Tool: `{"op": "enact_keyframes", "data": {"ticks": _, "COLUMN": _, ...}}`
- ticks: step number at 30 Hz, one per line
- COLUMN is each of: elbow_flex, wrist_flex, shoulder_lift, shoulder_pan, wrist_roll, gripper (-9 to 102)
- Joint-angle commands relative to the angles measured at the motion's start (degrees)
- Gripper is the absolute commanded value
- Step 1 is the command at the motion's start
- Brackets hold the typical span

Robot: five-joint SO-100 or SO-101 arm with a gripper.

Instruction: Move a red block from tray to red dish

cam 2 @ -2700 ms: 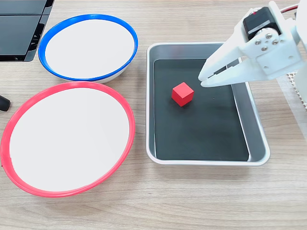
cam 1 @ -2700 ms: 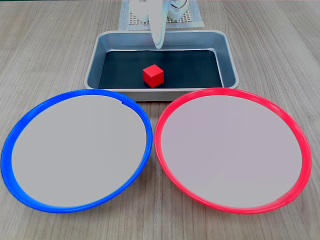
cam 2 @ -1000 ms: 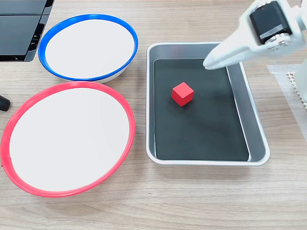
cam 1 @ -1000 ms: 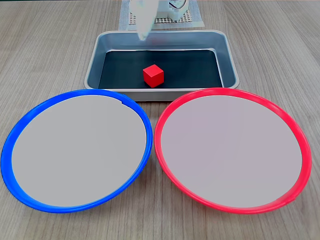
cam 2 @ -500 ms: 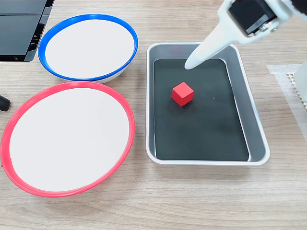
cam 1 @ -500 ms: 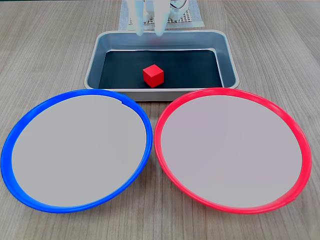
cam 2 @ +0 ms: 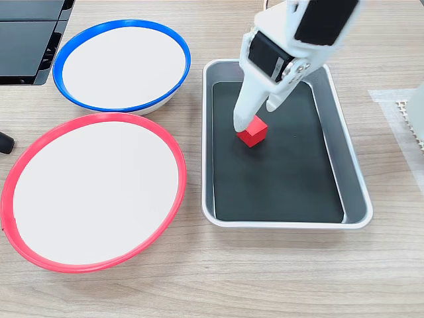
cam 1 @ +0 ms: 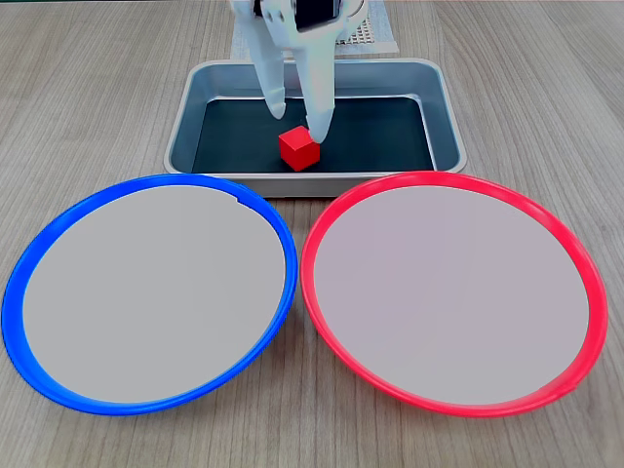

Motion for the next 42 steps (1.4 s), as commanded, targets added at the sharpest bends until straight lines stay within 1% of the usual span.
{"op": "enact_keyframes", "data": {"ticks": 1, "elbow_flex": -3.78, "wrist_flex": 0.18, "shoulder_lift": -3.34, "shoulder_pan": 0.79, "wrist_roll": -0.18, "gripper": 23}}
{"op": "enact_keyframes", "data": {"ticks": 6, "elbow_flex": -5.62, "wrist_flex": 0.26, "shoulder_lift": -7.91, "shoulder_pan": 0.88, "wrist_roll": -1.58, "gripper": 21}}
{"op": "enact_keyframes", "data": {"ticks": 11, "elbow_flex": -5.36, "wrist_flex": -0.35, "shoulder_lift": -9.4, "shoulder_pan": 0.18, "wrist_roll": -2.29, "gripper": 14}}
{"op": "enact_keyframes", "data": {"ticks": 18, "elbow_flex": -5.45, "wrist_flex": 0.35, "shoulder_lift": -7.91, "shoulder_pan": -1.58, "wrist_roll": -2.46, "gripper": 1}}
{"op": "enact_keyframes", "data": {"ticks": 21, "elbow_flex": -9.23, "wrist_flex": 6.77, "shoulder_lift": -3.6, "shoulder_pan": -4.39, "wrist_roll": -0.53, "gripper": 0}}
{"op": "enact_keyframes", "data": {"ticks": 25, "elbow_flex": -17.31, "wrist_flex": 14.5, "shoulder_lift": 1.05, "shoulder_pan": -8.44, "wrist_roll": 4.75, "gripper": 0}}
{"op": "enact_keyframes", "data": {"ticks": 27, "elbow_flex": -24.17, "wrist_flex": 17.23, "shoulder_lift": 1.23, "shoulder_pan": -10.2, "wrist_roll": 9.05, "gripper": 0}}
{"op": "enact_keyframes", "data": {"ticks": 30, "elbow_flex": -37.44, "wrist_flex": 18.28, "shoulder_lift": -3.16, "shoulder_pan": -12.04, "wrist_roll": 16.44, "gripper": 0}}
{"op": "enact_keyframes", "data": {"ticks": 33, "elbow_flex": -47.55, "wrist_flex": 15.64, "shoulder_lift": -9.84, "shoulder_pan": -13.36, "wrist_roll": 20.21, "gripper": 0}}
{"op": "enact_keyframes", "data": {"ticks": 36, "elbow_flex": -52.38, "wrist_flex": 8.7, "shoulder_lift": -16.79, "shoulder_pan": -14.24, "wrist_roll": 20.65, "gripper": 0}}
{"op": "enact_keyframes", "data": {"ticks": 39, "elbow_flex": -52.82, "wrist_flex": 0.53, "shoulder_lift": -23.12, "shoulder_pan": -14.33, "wrist_roll": 19.34, "gripper": 0}}
{"op": "enact_keyframes", "data": {"ticks": 40, "elbow_flex": -51.94, "wrist_flex": -3.52, "shoulder_lift": -26.98, "shoulder_pan": -14.33, "wrist_roll": 17.14, "gripper": 0}}
{"op": "enact_keyframes", "data": {"ticks": 42, "elbow_flex": -50.62, "wrist_flex": -6.68, "shoulder_lift": -30.32, "shoulder_pan": -14.24, "wrist_roll": 14.94, "gripper": 0}}
